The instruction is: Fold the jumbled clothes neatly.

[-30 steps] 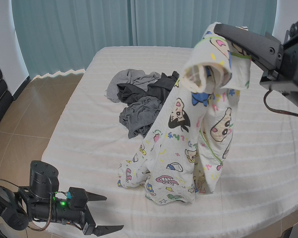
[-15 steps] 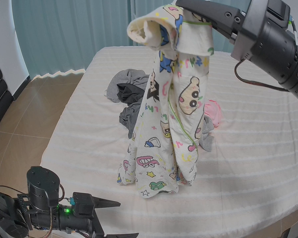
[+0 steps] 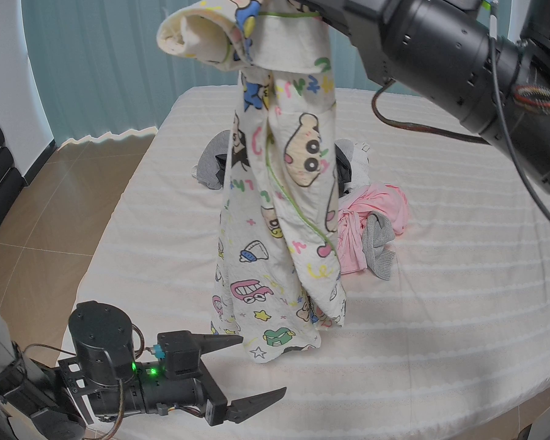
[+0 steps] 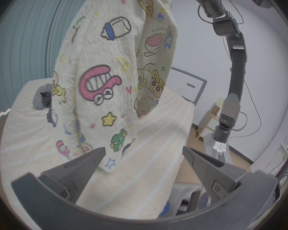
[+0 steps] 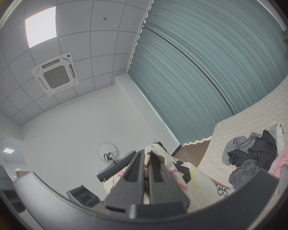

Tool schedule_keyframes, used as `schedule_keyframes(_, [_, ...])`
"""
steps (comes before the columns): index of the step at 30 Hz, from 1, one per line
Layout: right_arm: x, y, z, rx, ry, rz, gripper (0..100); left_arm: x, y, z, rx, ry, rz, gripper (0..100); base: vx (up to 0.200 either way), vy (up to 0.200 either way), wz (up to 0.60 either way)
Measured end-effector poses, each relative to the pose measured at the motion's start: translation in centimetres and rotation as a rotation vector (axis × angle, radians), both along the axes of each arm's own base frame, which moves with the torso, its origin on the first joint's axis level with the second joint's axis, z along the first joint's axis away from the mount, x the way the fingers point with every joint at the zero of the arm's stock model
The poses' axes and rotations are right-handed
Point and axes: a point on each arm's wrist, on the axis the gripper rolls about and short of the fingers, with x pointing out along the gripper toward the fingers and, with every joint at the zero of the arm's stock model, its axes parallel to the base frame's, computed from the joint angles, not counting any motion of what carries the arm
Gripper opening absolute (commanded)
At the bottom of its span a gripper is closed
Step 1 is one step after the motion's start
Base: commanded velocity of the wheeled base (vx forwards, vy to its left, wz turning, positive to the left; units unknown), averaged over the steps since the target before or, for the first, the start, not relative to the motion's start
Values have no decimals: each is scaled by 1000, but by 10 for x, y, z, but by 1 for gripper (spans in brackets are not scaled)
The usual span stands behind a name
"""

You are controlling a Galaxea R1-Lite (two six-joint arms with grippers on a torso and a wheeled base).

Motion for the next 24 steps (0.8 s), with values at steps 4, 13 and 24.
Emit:
schedule_keyframes(4, [2,12,1,11,1,8,0,4,-12,-8,-54,51,27,100,0,0,0])
schedule_keyframes(13, [3,21,0,20,18,21,0,25,-40,-28,-109,12,218,100,0,0,0])
schedule_keyframes(24, [-1,16,3,32,21,24,0,48,-59,-54,-68,-57,471,100,0,0,0])
